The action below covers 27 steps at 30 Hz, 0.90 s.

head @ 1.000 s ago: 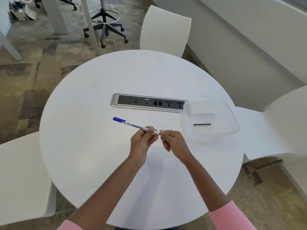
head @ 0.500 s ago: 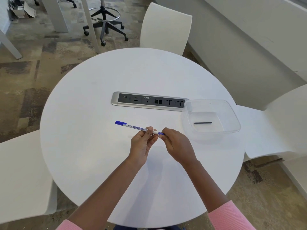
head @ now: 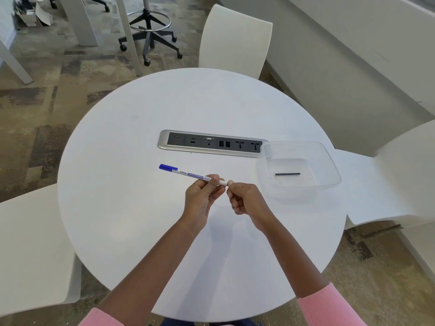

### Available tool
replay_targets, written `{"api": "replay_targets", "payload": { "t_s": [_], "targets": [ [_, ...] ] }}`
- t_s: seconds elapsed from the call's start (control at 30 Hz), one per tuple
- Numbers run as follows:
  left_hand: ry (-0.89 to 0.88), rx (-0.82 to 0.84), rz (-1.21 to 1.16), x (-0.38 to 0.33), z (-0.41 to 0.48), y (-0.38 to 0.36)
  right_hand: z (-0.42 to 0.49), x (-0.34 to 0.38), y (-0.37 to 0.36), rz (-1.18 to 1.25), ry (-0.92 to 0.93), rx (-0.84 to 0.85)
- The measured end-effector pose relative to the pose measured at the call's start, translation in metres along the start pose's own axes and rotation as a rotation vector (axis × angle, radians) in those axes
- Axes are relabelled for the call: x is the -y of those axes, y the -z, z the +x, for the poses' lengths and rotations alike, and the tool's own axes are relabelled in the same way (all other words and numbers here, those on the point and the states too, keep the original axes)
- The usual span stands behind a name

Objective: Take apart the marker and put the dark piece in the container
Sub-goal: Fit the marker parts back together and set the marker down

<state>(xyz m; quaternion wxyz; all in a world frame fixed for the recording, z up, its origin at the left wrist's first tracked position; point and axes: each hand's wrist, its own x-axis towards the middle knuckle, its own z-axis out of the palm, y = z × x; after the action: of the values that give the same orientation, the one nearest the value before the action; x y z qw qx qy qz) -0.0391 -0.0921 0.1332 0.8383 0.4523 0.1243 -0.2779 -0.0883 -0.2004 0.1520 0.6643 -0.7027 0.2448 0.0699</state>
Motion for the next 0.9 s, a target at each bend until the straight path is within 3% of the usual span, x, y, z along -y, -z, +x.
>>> {"api": "replay_targets", "payload": {
  "t_s": [0.23,0.47,0.63,0.9],
  "targets": [
    [0.011,-0.058,-0.021,-0.003,-0.002,0.002,-0.009,-0.016,0.0,-0.768,0.411,-0.239],
    [0.023,-0.044,-0.007,0.002,-0.004,0.004,-0.008,-0.018,0.002,-0.994,0.612,-0.323],
    [0.025,-0.021,-0.009,0.006,-0.006,0.005,-0.007,-0.016,0.003,-0.907,0.567,-0.258],
    [-0.014,0.025,0.082,0.007,-0.008,0.002,-0.007,-0.01,0.007,-0.395,0.226,-0.136]
  ]
}}
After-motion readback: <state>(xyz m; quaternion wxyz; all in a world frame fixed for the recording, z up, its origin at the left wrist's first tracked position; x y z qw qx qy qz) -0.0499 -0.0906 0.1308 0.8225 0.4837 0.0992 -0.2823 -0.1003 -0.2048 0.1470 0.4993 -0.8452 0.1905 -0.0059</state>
